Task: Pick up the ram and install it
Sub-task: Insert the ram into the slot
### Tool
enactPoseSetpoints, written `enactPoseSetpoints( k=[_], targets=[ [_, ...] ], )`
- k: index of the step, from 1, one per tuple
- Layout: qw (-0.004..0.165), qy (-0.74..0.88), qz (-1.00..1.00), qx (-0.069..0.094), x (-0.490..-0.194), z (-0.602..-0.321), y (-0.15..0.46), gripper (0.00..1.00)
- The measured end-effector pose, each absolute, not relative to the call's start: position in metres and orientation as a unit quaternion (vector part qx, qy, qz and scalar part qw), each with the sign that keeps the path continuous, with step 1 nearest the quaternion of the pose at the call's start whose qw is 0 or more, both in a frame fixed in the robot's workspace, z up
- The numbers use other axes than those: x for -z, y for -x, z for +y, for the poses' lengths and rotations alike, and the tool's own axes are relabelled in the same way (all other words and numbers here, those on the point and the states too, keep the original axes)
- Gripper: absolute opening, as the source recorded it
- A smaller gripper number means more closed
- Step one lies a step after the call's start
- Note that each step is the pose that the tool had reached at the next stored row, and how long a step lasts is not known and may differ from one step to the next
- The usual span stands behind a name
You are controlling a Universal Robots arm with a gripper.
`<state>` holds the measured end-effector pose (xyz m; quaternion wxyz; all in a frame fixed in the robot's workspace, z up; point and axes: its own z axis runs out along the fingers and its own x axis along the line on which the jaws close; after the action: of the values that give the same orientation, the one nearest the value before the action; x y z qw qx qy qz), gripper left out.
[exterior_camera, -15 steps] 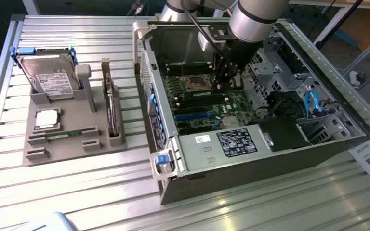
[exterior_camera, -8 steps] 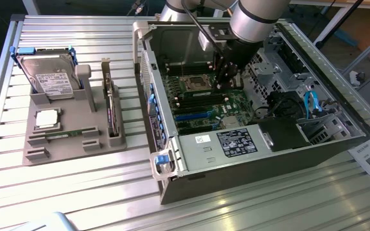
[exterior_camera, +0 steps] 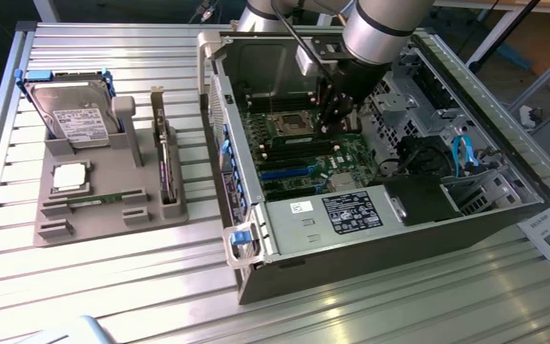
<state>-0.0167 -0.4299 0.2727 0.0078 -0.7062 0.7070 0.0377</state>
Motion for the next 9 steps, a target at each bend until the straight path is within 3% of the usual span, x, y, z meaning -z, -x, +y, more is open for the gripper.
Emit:
enactPoseSetpoints(
  k=[9],
  targets=[
    [0.008,0.706,0.707,-0.038,-0.2646,-0.4285,0.0167,0.12]
  ],
)
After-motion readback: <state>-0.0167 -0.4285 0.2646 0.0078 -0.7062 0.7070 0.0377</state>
